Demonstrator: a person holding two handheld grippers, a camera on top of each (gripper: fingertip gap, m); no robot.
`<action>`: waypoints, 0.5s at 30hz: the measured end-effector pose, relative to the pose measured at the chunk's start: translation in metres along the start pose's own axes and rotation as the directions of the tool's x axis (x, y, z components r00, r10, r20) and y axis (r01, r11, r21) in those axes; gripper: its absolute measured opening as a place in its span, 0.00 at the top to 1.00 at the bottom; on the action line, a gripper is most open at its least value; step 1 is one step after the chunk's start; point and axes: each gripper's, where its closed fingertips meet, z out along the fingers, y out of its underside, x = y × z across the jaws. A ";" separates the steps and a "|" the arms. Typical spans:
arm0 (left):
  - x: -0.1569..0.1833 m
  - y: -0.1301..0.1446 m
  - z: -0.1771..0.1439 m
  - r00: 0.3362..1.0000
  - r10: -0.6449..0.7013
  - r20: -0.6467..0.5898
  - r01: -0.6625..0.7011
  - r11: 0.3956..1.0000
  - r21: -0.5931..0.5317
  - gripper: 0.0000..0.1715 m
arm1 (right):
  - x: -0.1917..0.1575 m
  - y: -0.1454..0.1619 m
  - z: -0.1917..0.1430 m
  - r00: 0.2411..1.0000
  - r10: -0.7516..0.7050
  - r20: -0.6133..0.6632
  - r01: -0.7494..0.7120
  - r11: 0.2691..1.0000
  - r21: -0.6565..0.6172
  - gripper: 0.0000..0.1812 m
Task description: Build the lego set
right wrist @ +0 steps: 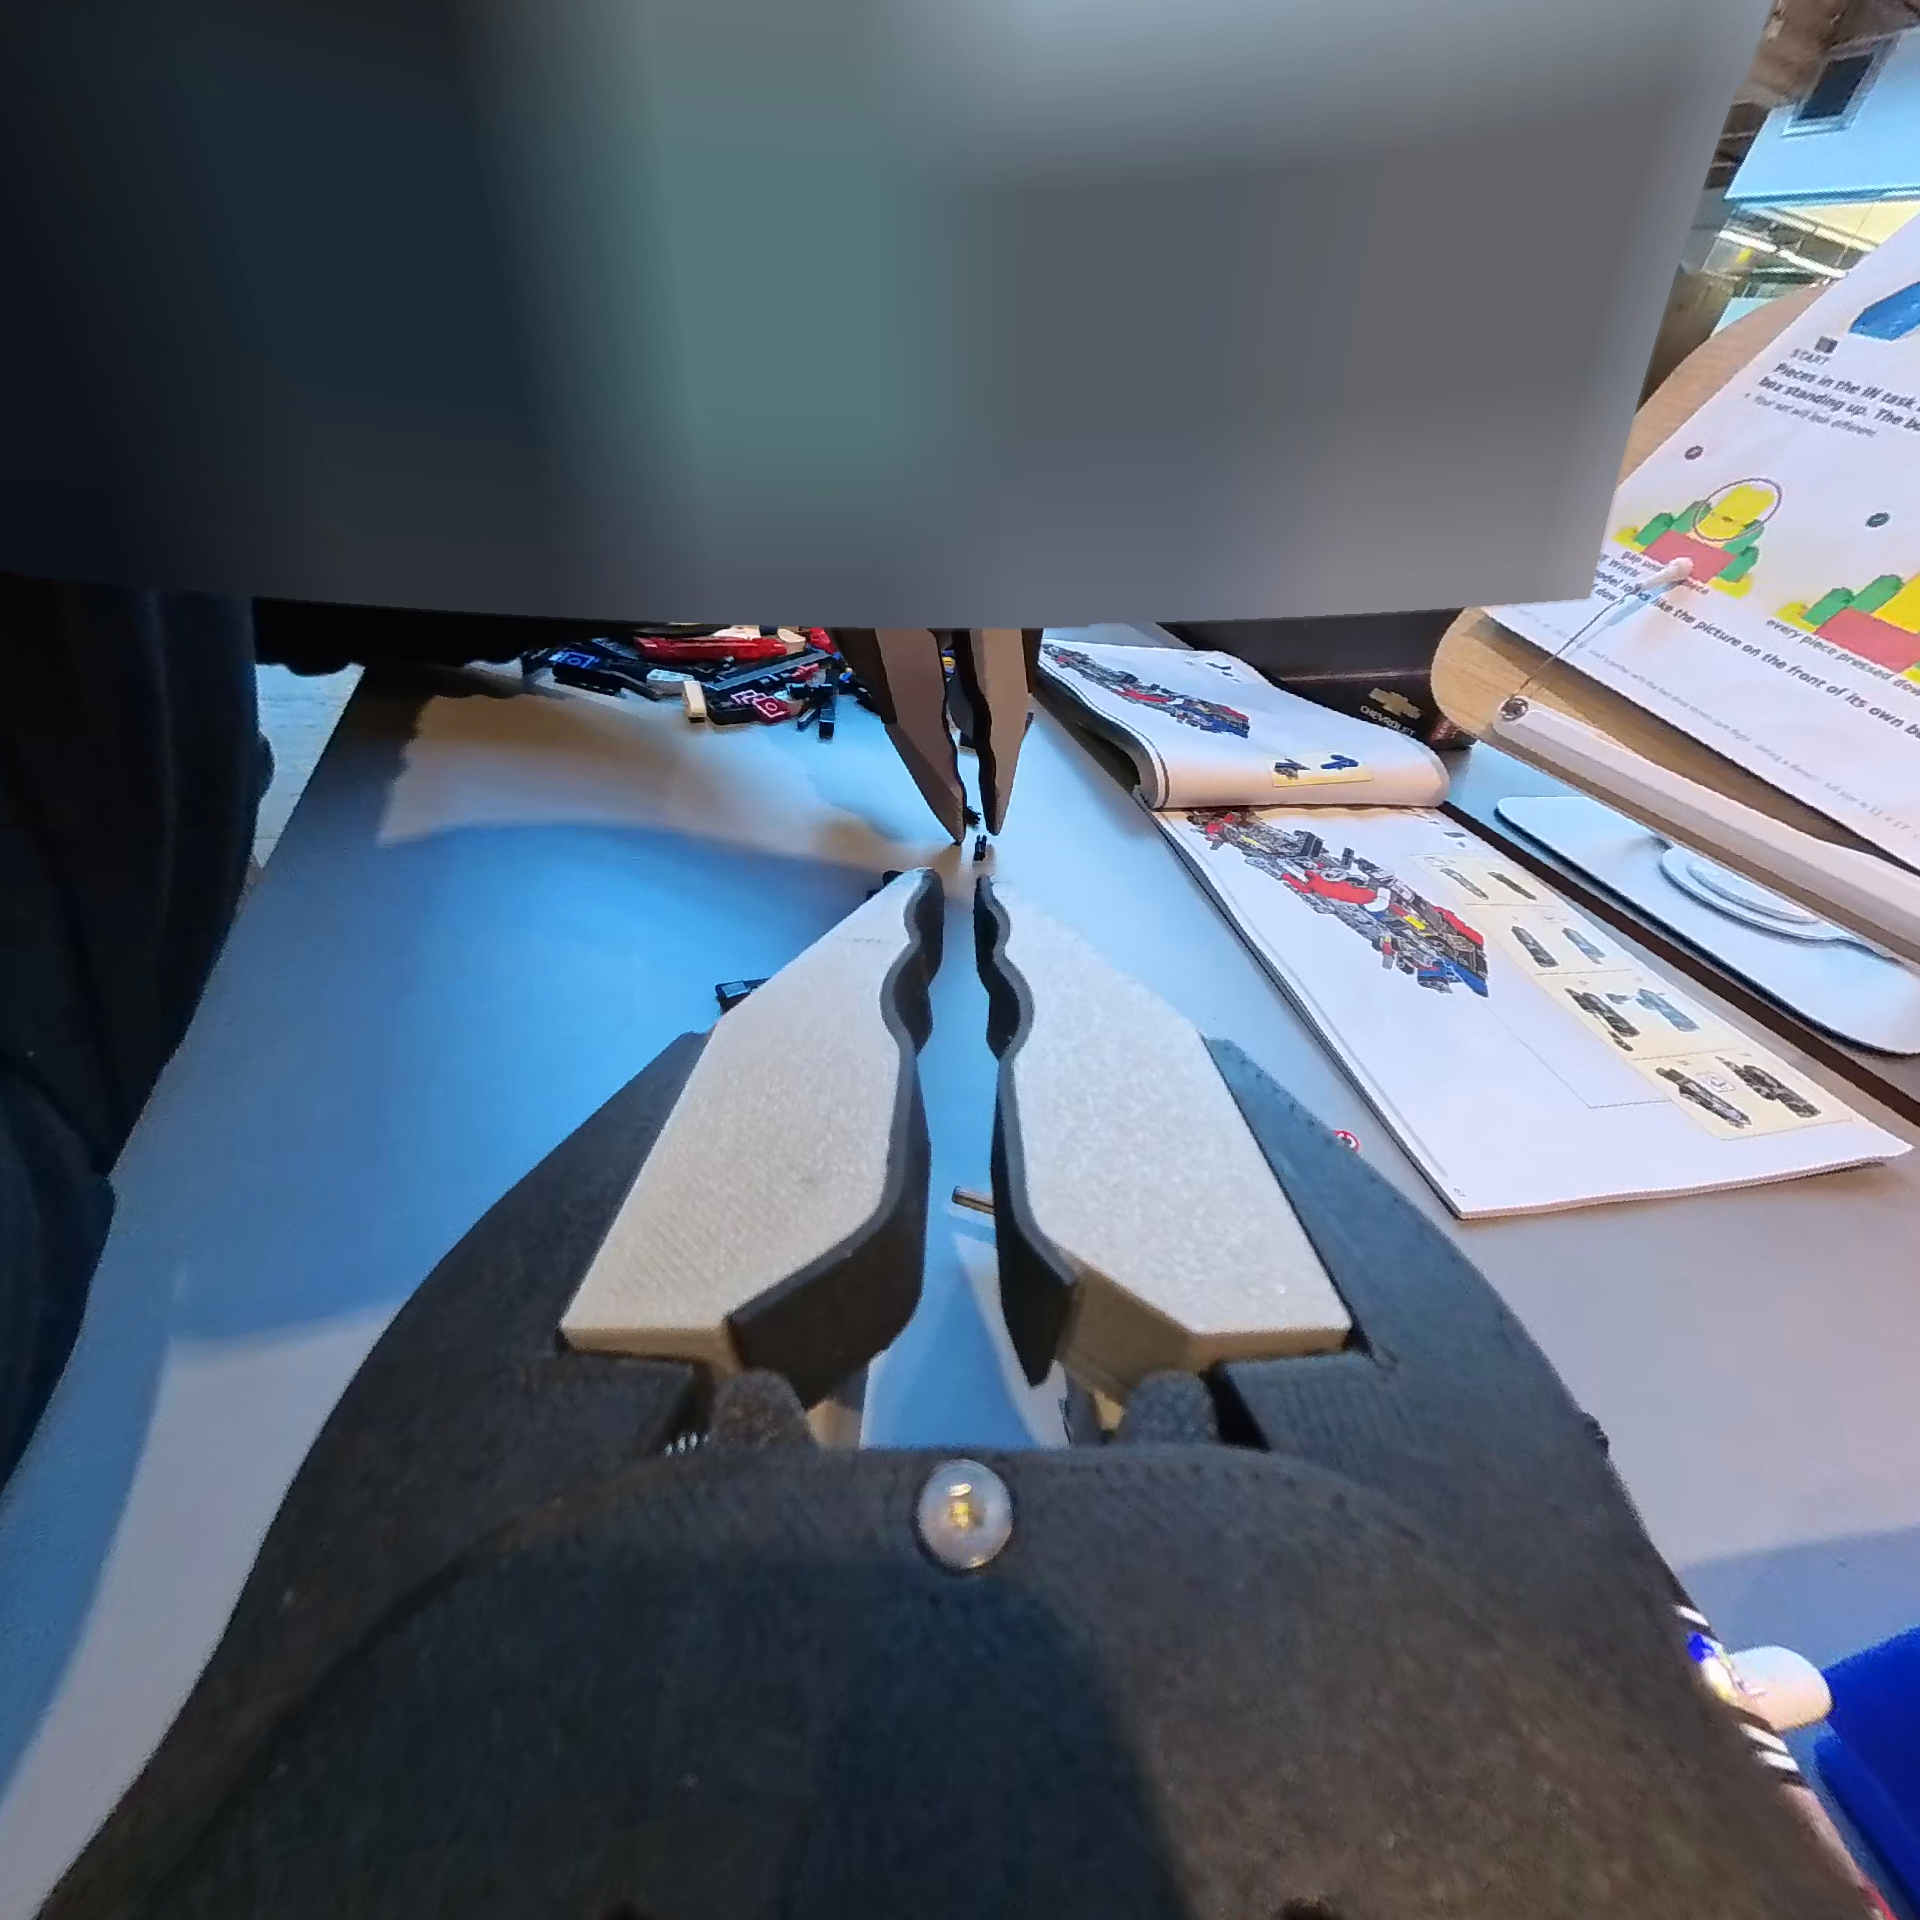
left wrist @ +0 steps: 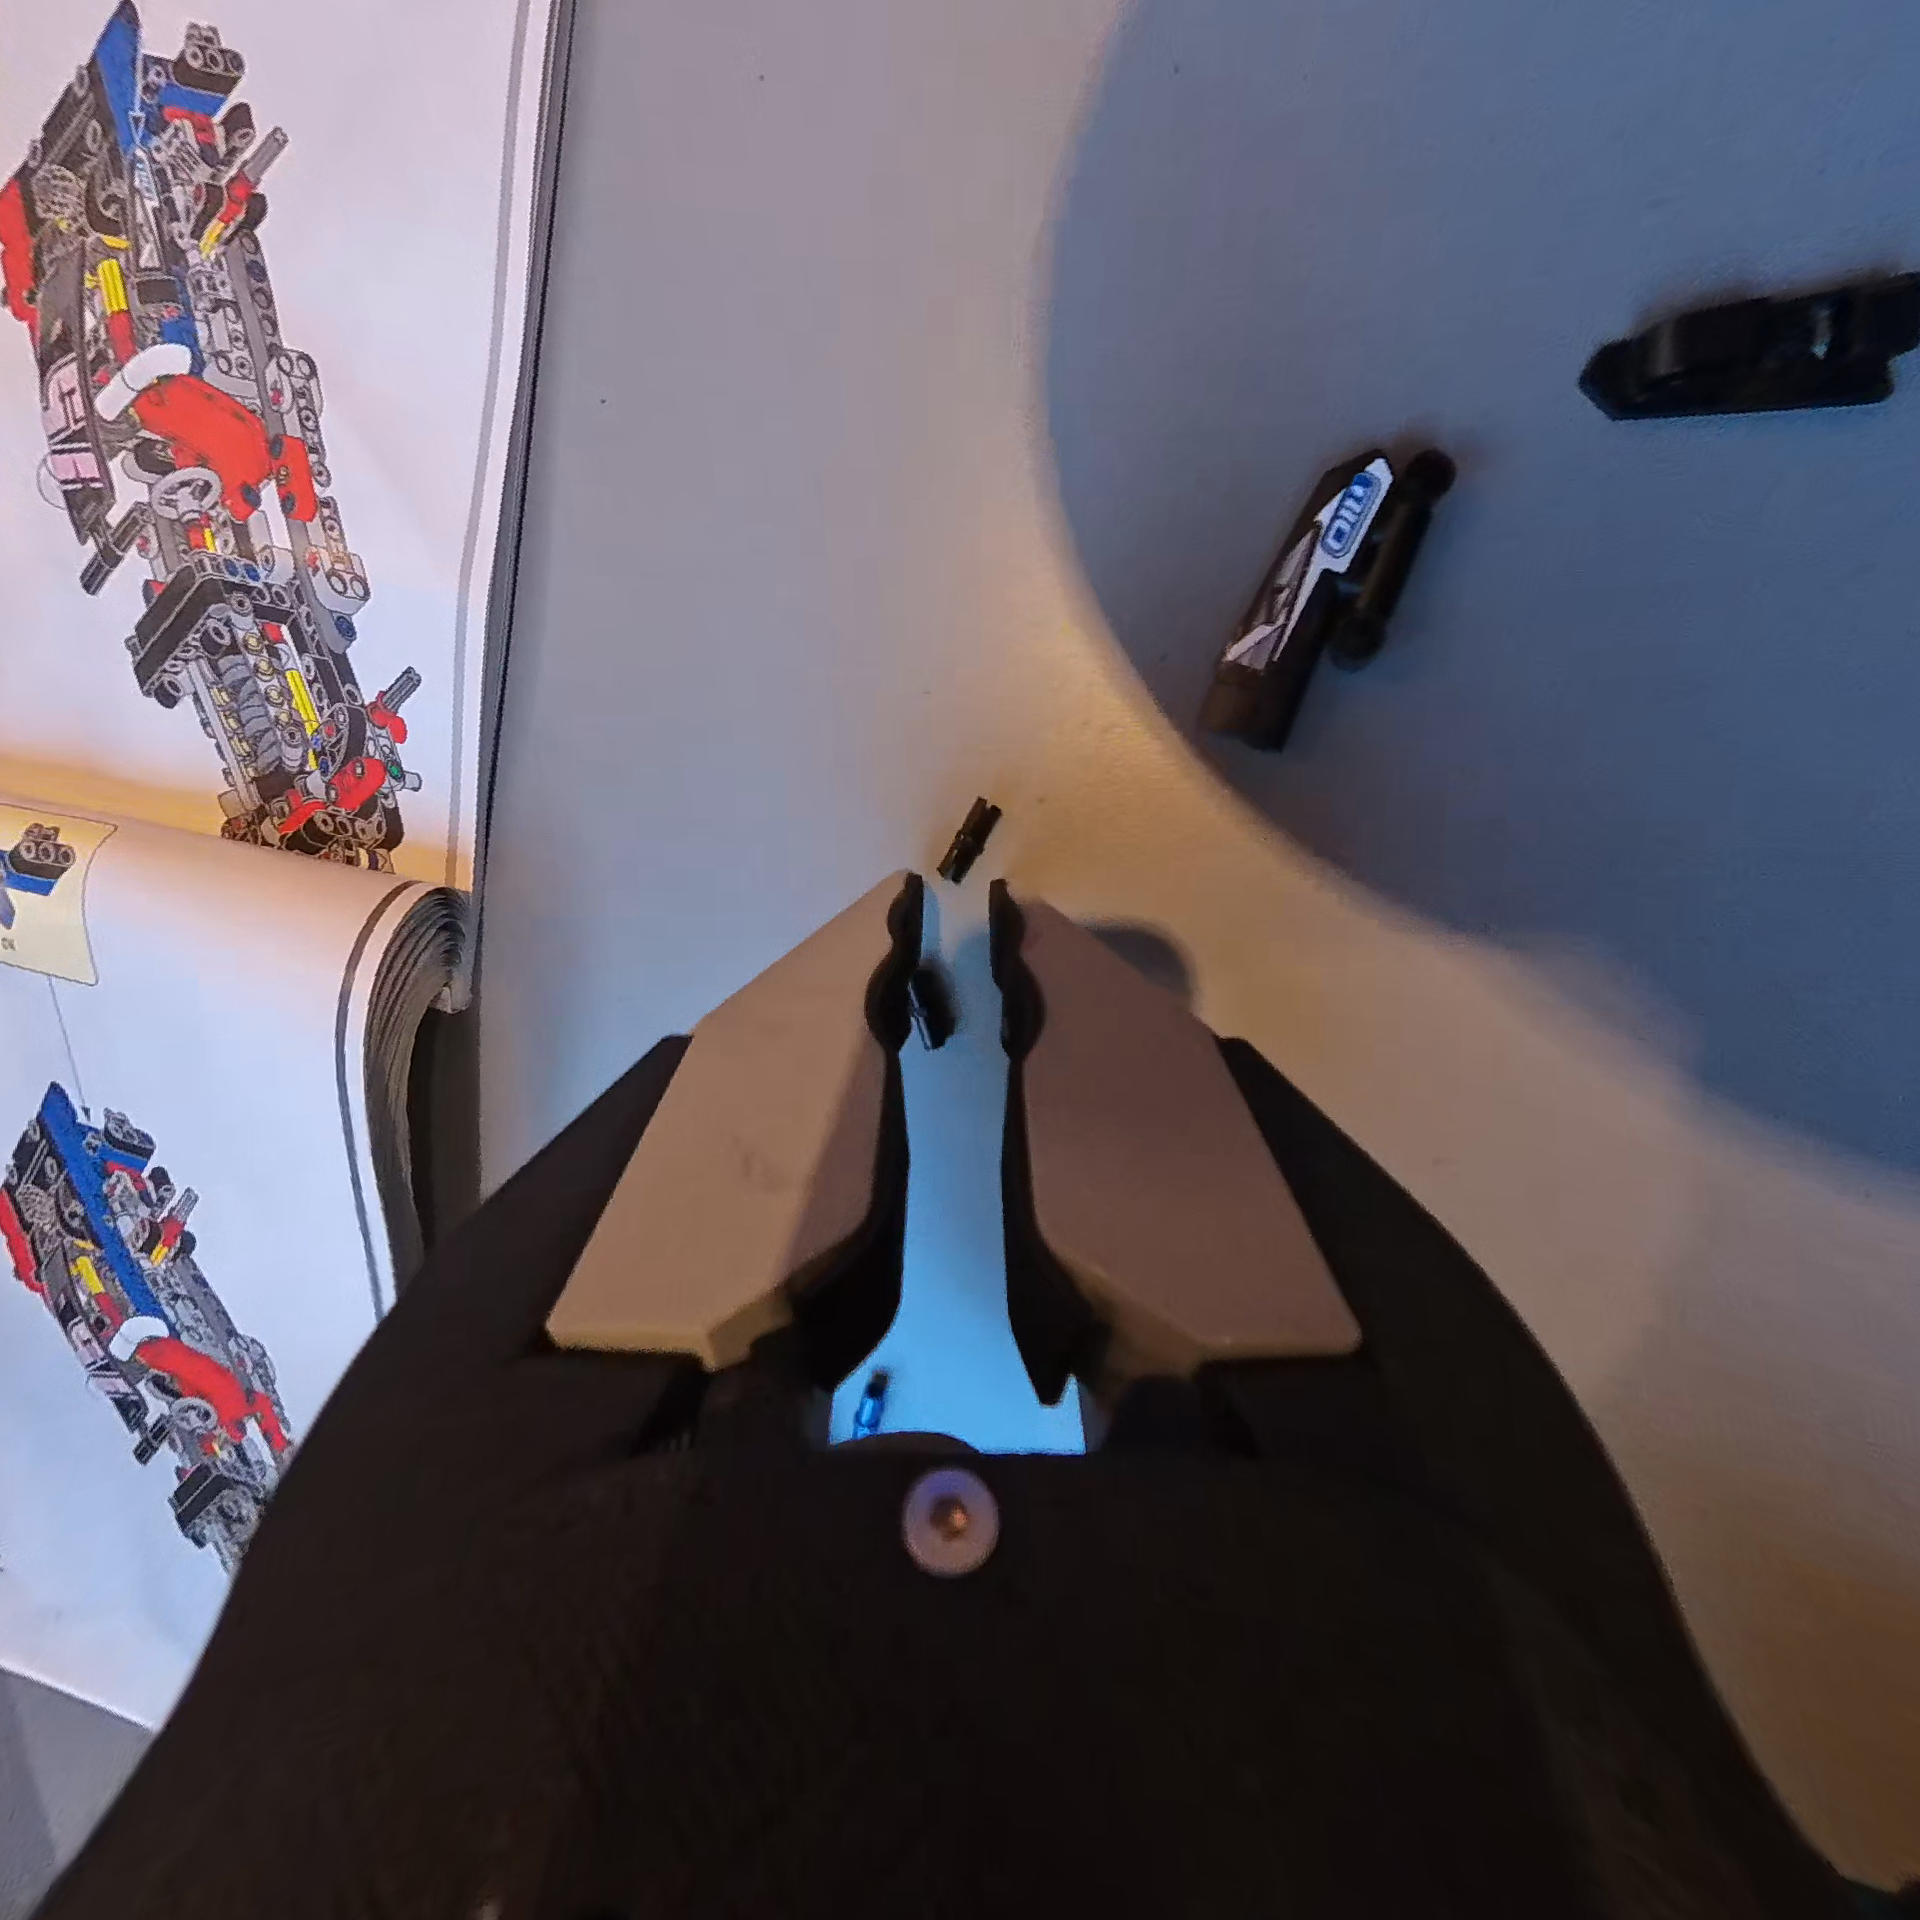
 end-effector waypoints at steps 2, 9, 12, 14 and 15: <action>0.000 0.000 0.000 1.000 -0.006 0.010 0.006 1.000 0.000 0.95 | 0.000 0.000 0.000 1.000 -0.002 0.000 0.002 1.000 -0.004 0.99; 0.024 -0.025 -0.013 0.997 0.012 -0.073 -0.004 0.993 0.115 0.87 | -0.001 0.001 0.000 1.000 -0.004 0.002 0.004 1.000 -0.005 0.99; 0.043 -0.045 -0.015 0.990 0.062 -0.125 -0.041 0.985 0.165 0.87 | -0.002 -0.001 0.000 1.000 -0.011 0.003 0.011 1.000 -0.003 0.99; 0.050 -0.047 -0.008 0.988 0.094 -0.126 -0.078 0.989 0.129 0.86 | -0.004 -0.002 -0.001 1.000 -0.018 0.004 0.018 1.000 0.000 0.99; 0.052 -0.047 -0.004 0.986 0.106 -0.125 -0.093 0.990 0.108 0.86 | -0.004 -0.003 -0.001 1.000 -0.021 0.004 0.021 1.000 0.001 0.99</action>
